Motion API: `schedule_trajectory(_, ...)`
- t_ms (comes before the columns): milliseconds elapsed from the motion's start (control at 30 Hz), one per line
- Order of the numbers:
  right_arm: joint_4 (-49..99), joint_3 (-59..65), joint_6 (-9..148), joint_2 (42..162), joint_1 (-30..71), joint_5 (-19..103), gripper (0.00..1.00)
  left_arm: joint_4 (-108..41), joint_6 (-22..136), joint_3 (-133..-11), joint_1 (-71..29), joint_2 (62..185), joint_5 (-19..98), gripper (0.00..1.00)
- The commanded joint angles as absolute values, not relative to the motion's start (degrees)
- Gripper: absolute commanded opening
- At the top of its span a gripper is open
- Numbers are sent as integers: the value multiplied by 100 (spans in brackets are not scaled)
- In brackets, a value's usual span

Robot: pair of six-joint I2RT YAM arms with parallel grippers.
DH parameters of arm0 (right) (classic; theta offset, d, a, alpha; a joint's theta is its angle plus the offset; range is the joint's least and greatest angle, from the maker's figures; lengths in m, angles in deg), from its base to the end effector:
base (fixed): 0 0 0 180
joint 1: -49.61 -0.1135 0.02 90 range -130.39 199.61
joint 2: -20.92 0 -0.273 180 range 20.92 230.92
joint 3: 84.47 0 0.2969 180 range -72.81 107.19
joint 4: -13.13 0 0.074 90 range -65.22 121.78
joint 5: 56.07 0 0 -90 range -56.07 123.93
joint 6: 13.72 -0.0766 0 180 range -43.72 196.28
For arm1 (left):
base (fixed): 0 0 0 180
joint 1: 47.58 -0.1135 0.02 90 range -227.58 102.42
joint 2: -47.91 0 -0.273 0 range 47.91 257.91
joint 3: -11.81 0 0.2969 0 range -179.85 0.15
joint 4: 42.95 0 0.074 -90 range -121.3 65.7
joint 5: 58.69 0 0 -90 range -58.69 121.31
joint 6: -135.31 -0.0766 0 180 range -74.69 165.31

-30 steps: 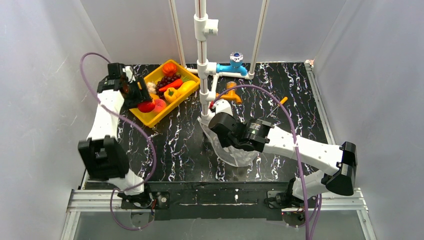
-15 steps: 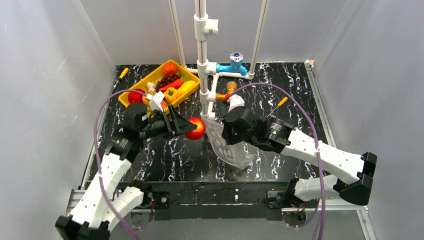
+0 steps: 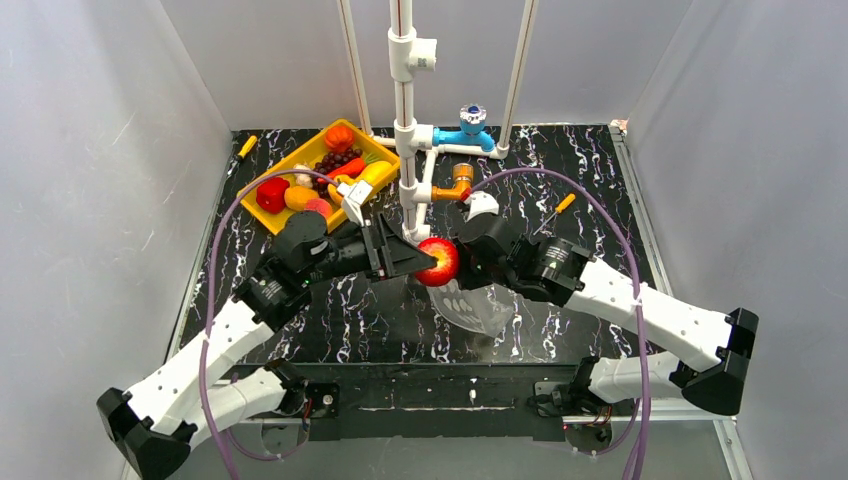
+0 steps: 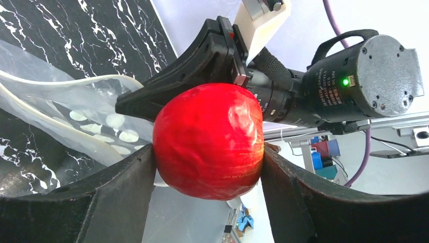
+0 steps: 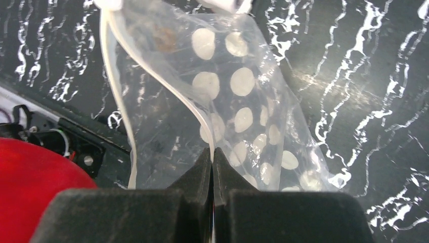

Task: Place the food in the zip-top bag and seal the zipper

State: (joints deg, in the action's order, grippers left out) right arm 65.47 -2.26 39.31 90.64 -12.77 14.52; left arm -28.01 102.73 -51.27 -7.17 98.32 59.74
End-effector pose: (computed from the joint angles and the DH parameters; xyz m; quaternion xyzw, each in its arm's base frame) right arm 0.1744 0.2784 0.3401 -0.1267 0.8866 0.2197 0.3867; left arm 0.1872 -0.2073 0.3834 0.0649 0.7164 -0.6227 0.3080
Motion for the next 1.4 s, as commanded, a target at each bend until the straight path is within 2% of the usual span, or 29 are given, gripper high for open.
schedule_trajectory(0,6143,-188,3834,8771,-1345,1621,1,-3077,10250,-4815,-509,9964,5482,22)
schedule_trajectory(300,5894,-97,3757,8348,-1229,1914,1,-3180,10415,-4202,-468,10280,5205,19)
schedule_trajectory(533,5896,-137,3817,8459,-1218,2104,1,-1905,10128,-4797,-465,10511,4888,24)
schedule_trajectory(600,5886,-178,3818,8480,-1218,2145,1,-1781,10062,-4986,-466,10607,4979,29)
schedule_trajectory(800,5902,-224,3873,8509,-1212,2078,1,-1565,9891,-5247,-465,10484,5044,71)
schedule_trajectory(933,5977,-281,3953,8503,-1213,1928,1,-1444,9680,-5304,-463,10273,5151,89)
schedule_trajectory(1033,6023,-310,4025,8463,-1200,1840,1,-1112,9466,-5484,-466,10230,5229,95)
schedule_trajectory(1167,6007,-342,4109,8423,-1178,1796,1,-461,9080,-5828,-464,10146,5138,98)
schedule_trajectory(1267,5967,-376,4152,8379,-1149,1859,1,153,8916,-6144,-468,10107,4732,98)
schedule_trajectory(1367,5873,-432,4168,8321,-1143,1927,1,681,8852,-6395,-465,10177,4410,93)
